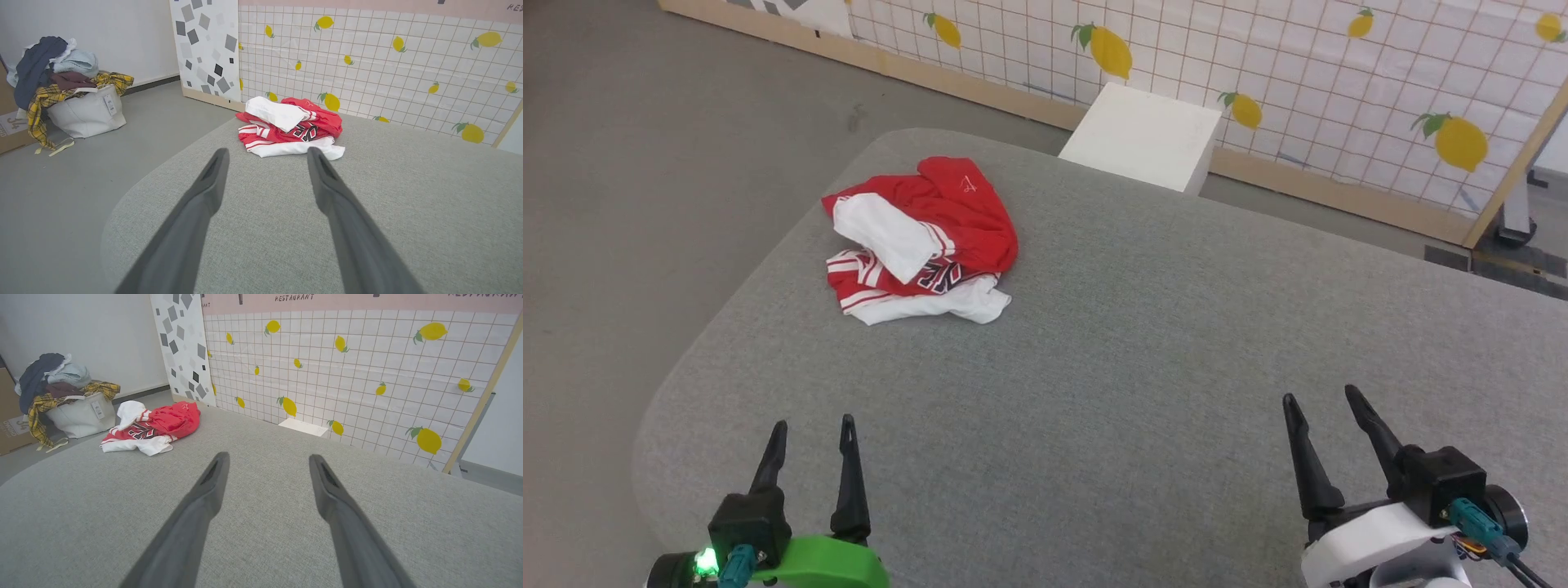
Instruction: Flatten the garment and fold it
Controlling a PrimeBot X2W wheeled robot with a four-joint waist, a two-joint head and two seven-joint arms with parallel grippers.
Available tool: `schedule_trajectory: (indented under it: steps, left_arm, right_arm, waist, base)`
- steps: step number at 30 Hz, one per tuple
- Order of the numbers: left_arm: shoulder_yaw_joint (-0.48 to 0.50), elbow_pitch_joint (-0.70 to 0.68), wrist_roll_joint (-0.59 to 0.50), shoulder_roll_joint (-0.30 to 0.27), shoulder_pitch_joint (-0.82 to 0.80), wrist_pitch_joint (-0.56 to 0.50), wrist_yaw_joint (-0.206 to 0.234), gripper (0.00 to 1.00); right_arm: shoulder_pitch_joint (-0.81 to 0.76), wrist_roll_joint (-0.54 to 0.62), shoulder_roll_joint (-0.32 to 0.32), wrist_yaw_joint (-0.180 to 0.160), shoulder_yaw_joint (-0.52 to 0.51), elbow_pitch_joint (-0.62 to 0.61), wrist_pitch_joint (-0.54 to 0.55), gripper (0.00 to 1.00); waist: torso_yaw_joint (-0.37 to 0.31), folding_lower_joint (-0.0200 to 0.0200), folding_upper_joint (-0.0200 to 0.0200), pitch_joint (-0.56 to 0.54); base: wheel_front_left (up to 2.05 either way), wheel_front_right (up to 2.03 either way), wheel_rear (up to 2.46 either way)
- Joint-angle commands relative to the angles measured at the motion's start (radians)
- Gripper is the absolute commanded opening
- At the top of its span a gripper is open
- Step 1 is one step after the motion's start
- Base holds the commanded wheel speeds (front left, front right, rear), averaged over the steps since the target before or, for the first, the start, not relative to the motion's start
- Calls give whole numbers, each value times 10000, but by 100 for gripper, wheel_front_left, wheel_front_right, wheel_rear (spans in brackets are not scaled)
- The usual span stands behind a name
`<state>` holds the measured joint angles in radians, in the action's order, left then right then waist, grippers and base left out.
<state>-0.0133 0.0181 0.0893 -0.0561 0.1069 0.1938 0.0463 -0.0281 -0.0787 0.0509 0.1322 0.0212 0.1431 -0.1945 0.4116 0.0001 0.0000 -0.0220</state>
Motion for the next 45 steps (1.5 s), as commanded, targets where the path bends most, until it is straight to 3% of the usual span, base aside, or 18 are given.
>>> schedule_trajectory:
  steps: [1, 28, 38, 45]
  left_arm:
    - [-31, 30, 58, 46, 186, 122, 75, 100]
    - [-120, 262, 354, 59, 384, 676, 186, 100]
    - [-164, 331, 409, 59, 380, 680, 203, 100]
    - [-268, 293, 579, -62, -392, 666, -197, 100]
  right_arm:
    - [-118, -67, -5, -12, -2, 60, -117, 100]
    - [-119, -258, -7, -15, -91, 428, -669, 100]
    - [-145, -254, -7, -15, -111, 414, -672, 100]
    - [-36, -144, -7, -15, -197, 277, -672, 100]
  waist:
    - [75, -1, 0, 3]
    - [1038, -1, 0, -50]
    - [1022, -1, 0, -58]
    - [1033, -1, 0, 259]
  base:
    - [0, 0, 0]
    - [0, 0, 0]
    - [0, 0, 0]
    - [0, 0, 0]
